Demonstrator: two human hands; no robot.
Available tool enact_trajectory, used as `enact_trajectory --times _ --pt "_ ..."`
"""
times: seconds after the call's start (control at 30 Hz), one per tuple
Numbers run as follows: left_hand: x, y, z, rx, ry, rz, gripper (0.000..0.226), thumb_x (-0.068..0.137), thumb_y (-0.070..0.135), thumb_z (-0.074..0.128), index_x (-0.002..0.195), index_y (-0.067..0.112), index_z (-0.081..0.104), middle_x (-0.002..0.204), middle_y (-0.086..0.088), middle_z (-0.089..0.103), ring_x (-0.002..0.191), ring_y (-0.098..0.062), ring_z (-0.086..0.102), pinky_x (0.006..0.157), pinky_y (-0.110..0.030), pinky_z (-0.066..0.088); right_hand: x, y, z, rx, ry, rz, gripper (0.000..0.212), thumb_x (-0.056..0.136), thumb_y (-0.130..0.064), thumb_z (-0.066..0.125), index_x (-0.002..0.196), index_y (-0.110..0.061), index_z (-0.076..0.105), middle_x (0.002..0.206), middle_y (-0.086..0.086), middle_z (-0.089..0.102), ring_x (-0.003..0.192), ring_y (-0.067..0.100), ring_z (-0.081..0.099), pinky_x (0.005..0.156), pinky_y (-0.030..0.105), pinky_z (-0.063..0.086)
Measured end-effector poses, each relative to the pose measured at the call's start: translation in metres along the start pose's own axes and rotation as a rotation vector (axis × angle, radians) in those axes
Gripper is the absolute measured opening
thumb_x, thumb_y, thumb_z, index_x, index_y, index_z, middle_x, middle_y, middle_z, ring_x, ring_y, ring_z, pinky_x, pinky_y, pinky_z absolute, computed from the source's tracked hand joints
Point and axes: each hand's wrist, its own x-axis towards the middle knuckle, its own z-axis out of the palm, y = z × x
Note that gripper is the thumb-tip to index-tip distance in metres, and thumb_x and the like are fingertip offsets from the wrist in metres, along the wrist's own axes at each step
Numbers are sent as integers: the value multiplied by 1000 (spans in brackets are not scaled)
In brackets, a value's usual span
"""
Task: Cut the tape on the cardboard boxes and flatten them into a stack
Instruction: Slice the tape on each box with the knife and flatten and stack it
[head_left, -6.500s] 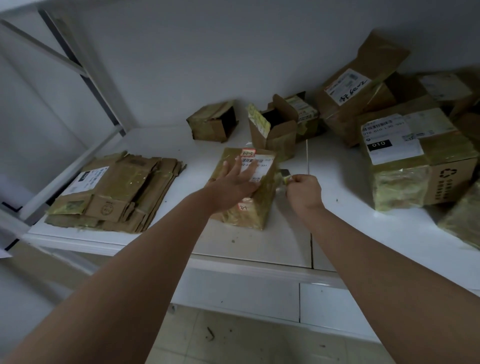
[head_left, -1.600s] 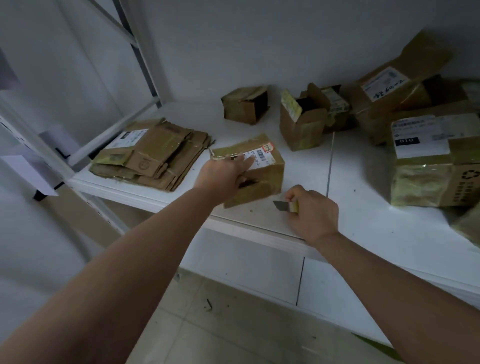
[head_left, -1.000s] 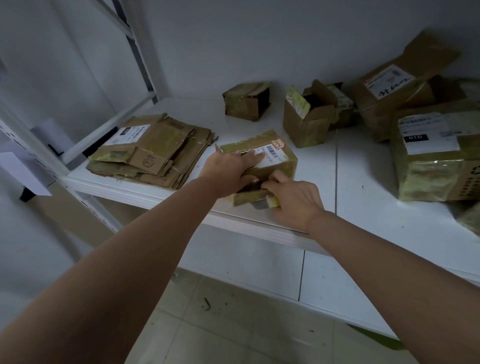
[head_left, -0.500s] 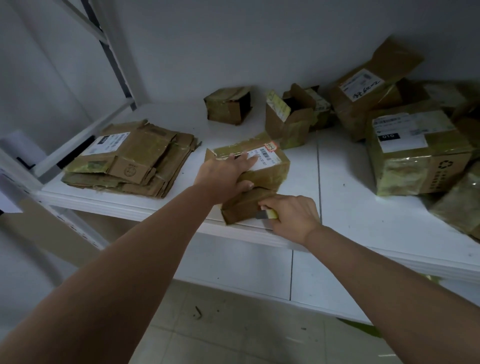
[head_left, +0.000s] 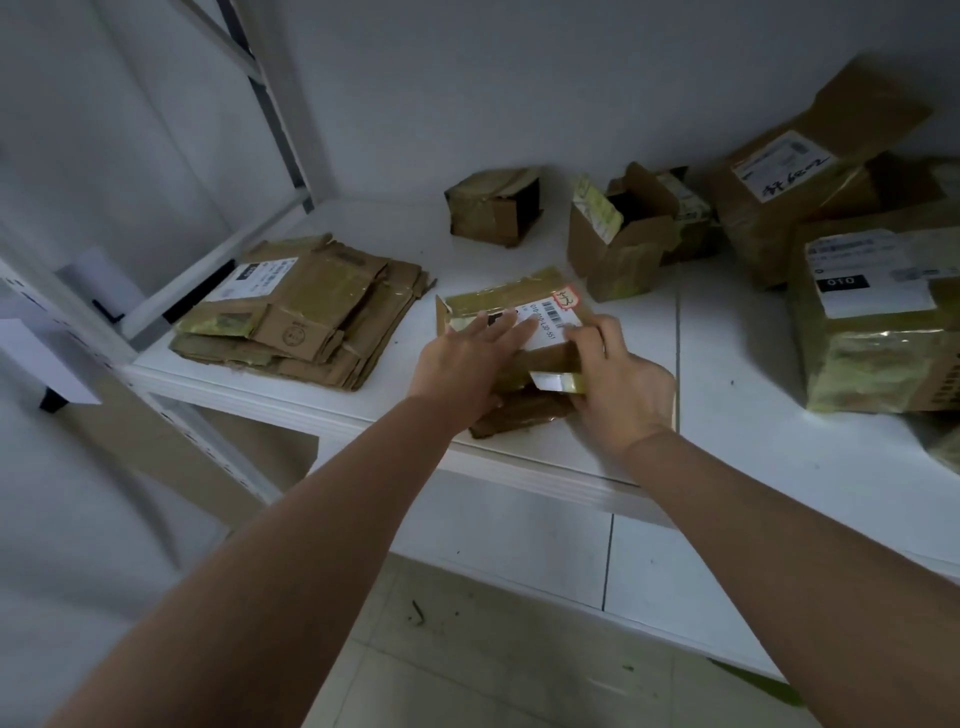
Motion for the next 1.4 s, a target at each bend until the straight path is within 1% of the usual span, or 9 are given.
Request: enact_trajectory --times 0.23,0.6,0.7,0.87,1.03,1.1,1.2,1.3,1.4 --pt "3 -3 -8 41 -58 81 93 85 38 65 152 32 2 161 4 10 146 -24 21 97 -39 45 8 7 -4 -14 -61 -24 51 85 -38 62 129 -23 39 132 -1 37 62 20 51 52 26 34" --pt "-2 -8 -31 -67 -258 118 103 78 51 67 154 28 0 162 -1 7 148 -25 14 113 -39 24 3 0 -21 117 -100 -40 49 80 -33 63 123 -21 43 140 -3 32 77 32 61 59 31 39" --pt "-9 -15 -37 -94 -292 106 98 80 50 65 153 33 2 162 3 5 148 -22 13 117 -38 19 0 2 -21 96 -72 -102 45 84 -29 60 127 -25 48 137 -4 42 80 29 62 66 33 50" --pt "-21 -43 -38 -270 -339 -13 78 85 56 58 150 44 16 161 3 17 145 -23 23 114 -34 21 11 -2 -27 194 -53 -178 39 87 -33 57 126 -31 53 125 -9 53 95 23 60 71 30 46" --pt "-24 -43 -39 -816 -166 -146 54 91 53 55 138 28 51 138 -1 51 125 -20 49 103 -34 40 21 12 -35 441 -36 -3 41 88 -44 59 127 -33 48 120 -6 61 103 22 59 70 27 43" --pt "-23 -39 -32 -856 -50 -200 53 88 58 55 130 25 58 121 0 61 110 -20 58 91 -32 48 25 13 -34 541 8 64 46 89 -41 61 128 -29 40 115 -4 61 97 24 60 66 28 40" --pt "-25 -36 -23 -811 169 -221 41 92 43 59 127 22 57 107 3 62 94 -16 61 79 -27 50 26 13 -28 516 96 12 47 88 -31 63 128 -31 40 118 -2 57 91 27 61 64 29 40" --pt "-23 -26 -18 -618 389 -211 38 96 34 55 131 20 56 127 -2 58 115 -20 55 92 -32 47 26 14 -22 409 83 -17 51 89 -23 61 135 -35 42 125 4 52 92 32 60 64 29 38" --pt "-22 -7 -5 -484 192 -343 62 96 56 39 150 27 28 158 -2 20 146 -24 13 109 -47 33 24 11 -12 312 27 12 58 94 -32 53 146 -38 27 127 5 54 98 31 59 69 32 41"
